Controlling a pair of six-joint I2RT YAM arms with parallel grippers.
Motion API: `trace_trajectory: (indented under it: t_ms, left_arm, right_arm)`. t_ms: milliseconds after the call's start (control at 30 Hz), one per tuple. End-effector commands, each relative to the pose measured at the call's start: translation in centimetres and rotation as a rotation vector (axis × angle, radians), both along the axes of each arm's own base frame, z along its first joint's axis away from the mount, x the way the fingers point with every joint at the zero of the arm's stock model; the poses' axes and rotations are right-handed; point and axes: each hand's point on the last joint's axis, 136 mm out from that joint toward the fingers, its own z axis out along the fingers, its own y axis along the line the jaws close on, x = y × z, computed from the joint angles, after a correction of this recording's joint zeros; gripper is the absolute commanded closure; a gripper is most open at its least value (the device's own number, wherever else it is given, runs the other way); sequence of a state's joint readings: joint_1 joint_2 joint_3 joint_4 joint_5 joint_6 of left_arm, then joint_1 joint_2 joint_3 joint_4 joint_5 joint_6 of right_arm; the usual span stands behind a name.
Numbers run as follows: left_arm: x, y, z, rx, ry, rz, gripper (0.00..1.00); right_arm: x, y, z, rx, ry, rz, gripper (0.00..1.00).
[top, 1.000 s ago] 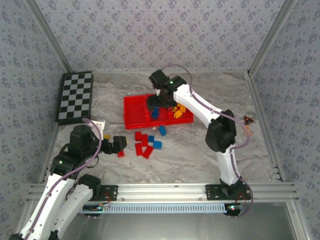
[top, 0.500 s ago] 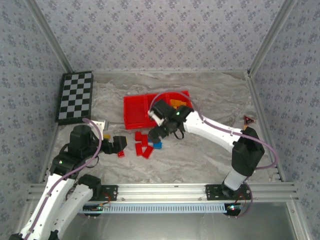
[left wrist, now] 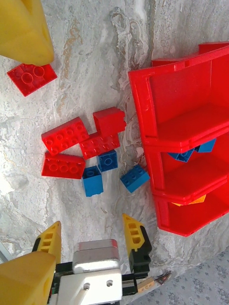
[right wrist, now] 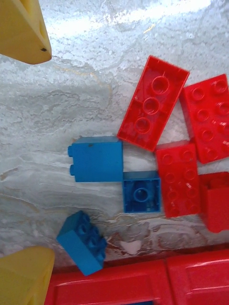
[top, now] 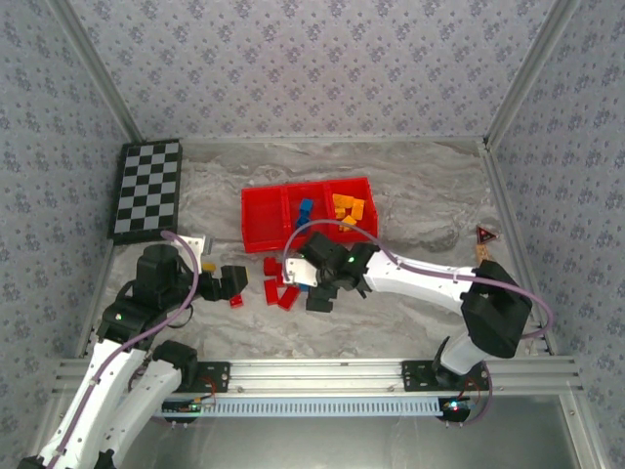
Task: Sort the legos into containers by color
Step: Pick up the lego from the center of the table.
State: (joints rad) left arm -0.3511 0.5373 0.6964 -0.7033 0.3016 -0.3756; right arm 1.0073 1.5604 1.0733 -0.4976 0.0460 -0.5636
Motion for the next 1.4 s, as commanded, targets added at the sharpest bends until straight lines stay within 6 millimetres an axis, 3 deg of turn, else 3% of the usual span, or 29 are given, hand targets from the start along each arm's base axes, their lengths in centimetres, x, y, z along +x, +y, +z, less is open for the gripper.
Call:
trace_trajectory:
  t_ms: [0,367,733,933,1067,1133,1367]
  left_arm:
    - [0.0,-0.1,0.1,0.007,-0.023,-0.011,0.00]
    - [0.0,0.0,0.2,0.012,-0.027,-0.004,0.00]
    - [0.0,0.1,0.2,0.011,-0.029,-0.003,0.00]
    - [0.1,0.1,0.2,0.014,-0.028,0.001,0.00]
    - [0.1,0.1,0.2,0.013,-0.028,0.002,0.00]
    - [0.1,0.1,0.1,0.015,-0.027,0.003,0.00]
    - [0.1,0.1,0.1,0.014,-0.026,0.002,0.00]
  right_arm:
    - [-0.6,0.7,-1.2,-0.019,0.013,0.129,0.00]
    - [0.5,1.7,-3.0,-0.028,0.074,0.217,0.08]
    - [2.2,2.2,-4.5,-0.013,0.101,0.174,0.15]
    - [2.2,2.1,-5.9,-0.048,0.133,0.174,0.21]
    - [2.2,1.8,-6.7,-0.070,0.144,0.177,0.30]
    - [2.7,2.5,-5.9,-0.052,0.132,0.175,0.36]
    - [2.8,2.0,-6.1,-0.074,0.129,0.158,0.63]
